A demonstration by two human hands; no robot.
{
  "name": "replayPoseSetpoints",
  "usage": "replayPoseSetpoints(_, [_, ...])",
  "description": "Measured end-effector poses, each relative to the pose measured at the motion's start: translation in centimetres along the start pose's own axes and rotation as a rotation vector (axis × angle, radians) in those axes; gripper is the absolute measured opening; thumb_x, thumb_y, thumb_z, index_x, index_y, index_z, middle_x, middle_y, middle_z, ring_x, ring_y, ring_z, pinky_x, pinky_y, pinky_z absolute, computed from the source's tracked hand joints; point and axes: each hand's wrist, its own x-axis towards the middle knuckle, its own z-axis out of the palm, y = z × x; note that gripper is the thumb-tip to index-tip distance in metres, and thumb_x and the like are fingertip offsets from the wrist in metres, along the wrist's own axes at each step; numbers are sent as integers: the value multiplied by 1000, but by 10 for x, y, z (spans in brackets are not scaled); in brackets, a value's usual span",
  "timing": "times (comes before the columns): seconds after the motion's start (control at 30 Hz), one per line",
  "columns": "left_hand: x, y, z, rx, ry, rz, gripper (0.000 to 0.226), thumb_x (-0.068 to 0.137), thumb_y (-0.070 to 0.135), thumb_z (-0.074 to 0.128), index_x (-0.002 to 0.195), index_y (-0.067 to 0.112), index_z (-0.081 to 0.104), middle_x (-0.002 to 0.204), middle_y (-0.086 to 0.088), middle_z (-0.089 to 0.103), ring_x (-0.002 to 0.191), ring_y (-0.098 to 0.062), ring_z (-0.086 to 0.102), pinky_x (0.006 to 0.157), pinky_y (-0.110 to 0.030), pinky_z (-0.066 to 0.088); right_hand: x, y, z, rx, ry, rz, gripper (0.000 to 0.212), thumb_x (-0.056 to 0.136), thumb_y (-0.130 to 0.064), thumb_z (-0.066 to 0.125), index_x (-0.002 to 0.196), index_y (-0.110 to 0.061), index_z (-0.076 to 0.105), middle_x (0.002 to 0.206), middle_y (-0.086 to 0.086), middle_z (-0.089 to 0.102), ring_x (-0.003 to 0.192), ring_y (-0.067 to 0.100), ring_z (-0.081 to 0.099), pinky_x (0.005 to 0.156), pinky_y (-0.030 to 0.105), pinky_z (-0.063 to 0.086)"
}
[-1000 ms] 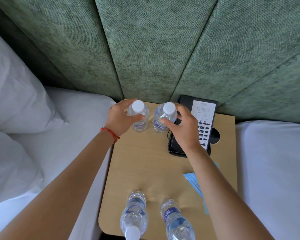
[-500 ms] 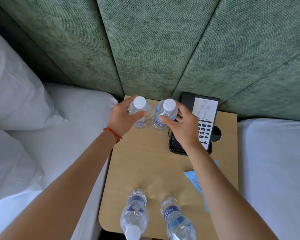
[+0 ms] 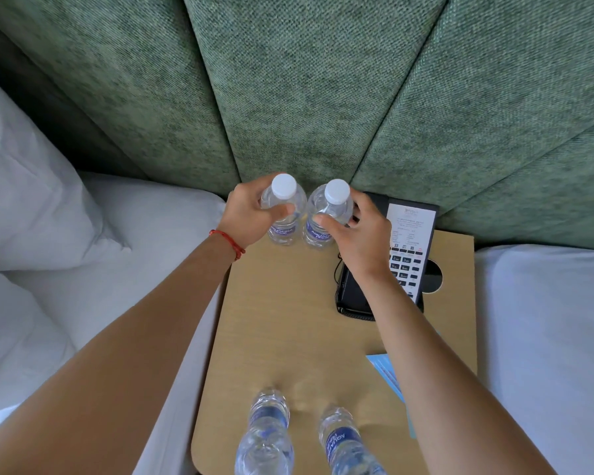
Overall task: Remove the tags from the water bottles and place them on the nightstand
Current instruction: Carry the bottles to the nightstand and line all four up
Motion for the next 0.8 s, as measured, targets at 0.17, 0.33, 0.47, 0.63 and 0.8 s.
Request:
replayPoseSetpoints(0.17, [8,-1,0,10,-5,10,48,73,6,74,118,9,58,107,0,63,107,-21,59,99,-47,44,7,-2,5,-41,48,-18,58,64,-28,82,114,-11,58,111,8,67,101,22,63,88,44,50])
replayPoseSetpoints(0.33, [11,1,-1,-16,-37,2,57,64,21,71,118,14,57,111,0,62,112,-21,57,101,-45,43,8,-1,6,-75,25,-25,65,63,-34,83,116,-9,55,115,8,64,105,24,60,89,45,49])
replayPoseSetpoints(0.47, [10,-4,-1,-34,-49,-36,62,68,19,74,125,13,52,126,-6,58,121,-22,51,105,-45,38,8,0,1,-63,-40,-19,71,63,-33,83,122,-10,51,121,8,61,111,23,58,93,44,48])
replayPoseSetpoints(0.63, [-17,2,-1,-173,175,-102,68,75,13,73,134,6,41,138,-12,47,128,-19,44,106,-29,35,-10,2,-12,-52,-43,21,91,69,-34,79,142,-11,29,141,11,46,126,18,48,105,40,40])
replayPoseSetpoints(0.8, [-74,21,2,-224,192,-14,32,80,12,69,99,37,59,107,11,62,103,7,56,84,-7,42,-49,-5,-27,11,-2,6,58,77,-33,72,126,-10,53,125,1,59,114,12,54,102,36,43])
